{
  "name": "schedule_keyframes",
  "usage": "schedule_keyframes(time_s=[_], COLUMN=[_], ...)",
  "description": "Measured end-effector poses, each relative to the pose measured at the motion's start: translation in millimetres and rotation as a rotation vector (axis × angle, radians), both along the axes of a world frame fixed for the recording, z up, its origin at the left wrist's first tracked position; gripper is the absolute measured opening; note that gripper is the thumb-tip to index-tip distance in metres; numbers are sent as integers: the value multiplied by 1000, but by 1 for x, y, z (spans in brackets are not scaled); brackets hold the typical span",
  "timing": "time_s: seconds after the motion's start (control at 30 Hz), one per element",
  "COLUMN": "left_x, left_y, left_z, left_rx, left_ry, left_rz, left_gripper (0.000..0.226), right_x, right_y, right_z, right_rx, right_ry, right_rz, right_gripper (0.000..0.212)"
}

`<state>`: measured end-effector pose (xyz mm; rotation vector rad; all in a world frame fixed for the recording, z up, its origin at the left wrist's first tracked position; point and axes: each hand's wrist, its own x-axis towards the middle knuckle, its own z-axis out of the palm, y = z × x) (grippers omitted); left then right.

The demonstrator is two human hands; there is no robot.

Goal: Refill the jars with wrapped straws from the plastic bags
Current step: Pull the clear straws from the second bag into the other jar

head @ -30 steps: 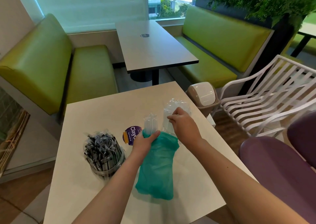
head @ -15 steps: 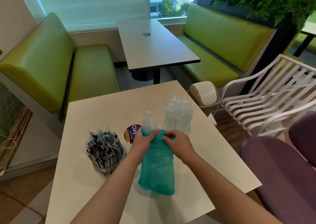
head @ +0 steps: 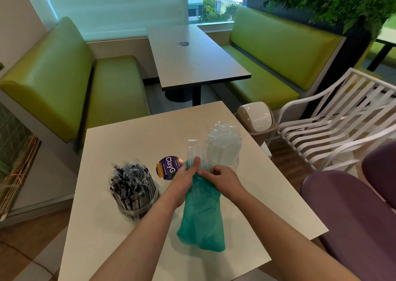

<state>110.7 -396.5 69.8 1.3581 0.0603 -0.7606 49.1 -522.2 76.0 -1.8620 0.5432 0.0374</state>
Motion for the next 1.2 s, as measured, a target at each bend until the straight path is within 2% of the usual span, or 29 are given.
schedule_keyframes(time_s=[0.1, 0.27, 0.37, 0.47, 0.67, 0.73, 0.8, 0.97, 1.07, 1.2], left_x=[0, 1, -1, -2, -4, -4, -2, 7, 12, 16], left_y=[0, -1, -3, -3, -8, -10, -13, -20, -26, -37], left_z=[3, 0, 3, 7, 6, 3, -2, -7, -6, -3], left_rx=[-13, -13, -27, -33, 0, 70, 221, 543, 620, 601], left_ry=[-18, -33, -45, -31, -59, -112, -218, -463, -493, -517], left_rz=[-50, -78, -90, -110, -133, -133, -127, -89, -80, -79], left_gripper=[33, 54, 50, 41, 44, 45, 48, 47, 50, 49], right_x=[0, -1, -2, -5, -8, -8, -8, -8, -6, -2], right_y=[-2, -6, -8, -9, -14, -16, -19, -34, -45, -56], right_z=[0, -1, 3, 7, 10, 9, 10, 34, 62, 92], right_rx=[-44, -45, -14, 54, 147, 126, 76, 29, -55, -193], right_ry=[-23, -31, -63, -97, -68, -47, -54, -192, -282, -403], right_rz=[-10, -27, -42, -13, -12, -4, -13, -21, 12, -34], right_gripper=[45, 30, 23, 33, 27, 27, 25, 11, 18, 19])
